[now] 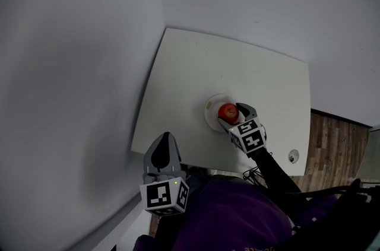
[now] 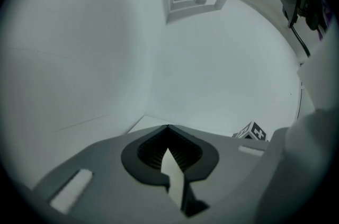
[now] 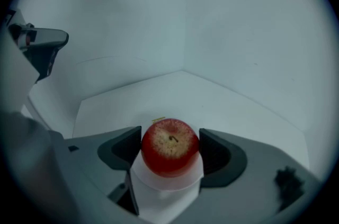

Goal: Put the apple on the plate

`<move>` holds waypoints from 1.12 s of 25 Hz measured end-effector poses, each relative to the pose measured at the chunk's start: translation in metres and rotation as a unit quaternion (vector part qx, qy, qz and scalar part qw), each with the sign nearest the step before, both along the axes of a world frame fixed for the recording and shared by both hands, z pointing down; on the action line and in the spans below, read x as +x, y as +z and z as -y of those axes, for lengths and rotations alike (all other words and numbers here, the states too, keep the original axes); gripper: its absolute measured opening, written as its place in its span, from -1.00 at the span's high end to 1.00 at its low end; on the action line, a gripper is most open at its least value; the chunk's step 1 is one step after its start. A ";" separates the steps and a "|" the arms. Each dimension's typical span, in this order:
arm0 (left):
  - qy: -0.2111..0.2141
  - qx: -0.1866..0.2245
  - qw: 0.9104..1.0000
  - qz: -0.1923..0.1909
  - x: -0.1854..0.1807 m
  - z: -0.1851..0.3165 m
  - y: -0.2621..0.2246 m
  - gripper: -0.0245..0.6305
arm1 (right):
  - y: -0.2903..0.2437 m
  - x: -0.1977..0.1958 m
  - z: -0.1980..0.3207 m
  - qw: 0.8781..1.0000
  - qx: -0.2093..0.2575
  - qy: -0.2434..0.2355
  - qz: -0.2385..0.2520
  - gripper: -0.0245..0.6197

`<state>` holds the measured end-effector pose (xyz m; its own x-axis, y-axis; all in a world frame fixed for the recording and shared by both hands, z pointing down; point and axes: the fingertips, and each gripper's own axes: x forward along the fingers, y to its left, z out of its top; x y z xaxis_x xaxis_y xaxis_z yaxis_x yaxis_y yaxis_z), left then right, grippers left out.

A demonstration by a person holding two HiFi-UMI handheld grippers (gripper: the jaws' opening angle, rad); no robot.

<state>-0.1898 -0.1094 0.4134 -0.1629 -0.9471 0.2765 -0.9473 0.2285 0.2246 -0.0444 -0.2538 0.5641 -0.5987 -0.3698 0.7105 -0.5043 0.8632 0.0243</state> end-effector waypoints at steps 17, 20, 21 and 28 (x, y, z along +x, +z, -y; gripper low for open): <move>0.003 -0.006 1.000 -0.003 -0.006 0.006 0.002 0.90 | 0.005 -0.009 -0.001 1.000 -0.012 -0.011 0.004 -0.14; 0.007 -0.006 1.000 -0.005 -0.005 0.009 0.004 0.90 | 0.006 -0.009 -0.003 1.000 -0.012 -0.018 0.002 -0.14; 0.010 -0.006 1.000 -0.005 -0.004 0.010 0.004 0.90 | 0.005 -0.009 -0.003 1.000 -0.013 -0.017 0.003 -0.14; 0.028 -0.006 1.000 -0.009 0.000 0.017 0.004 0.90 | -0.005 -0.009 -0.004 1.000 -0.003 -0.015 0.019 -0.14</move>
<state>-0.1896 -0.1264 0.4175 -0.1055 -0.9509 0.2909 -0.9544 0.1790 0.2391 -0.0537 -0.2502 0.5589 -0.6353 -0.3478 0.6895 -0.4793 0.8776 0.0011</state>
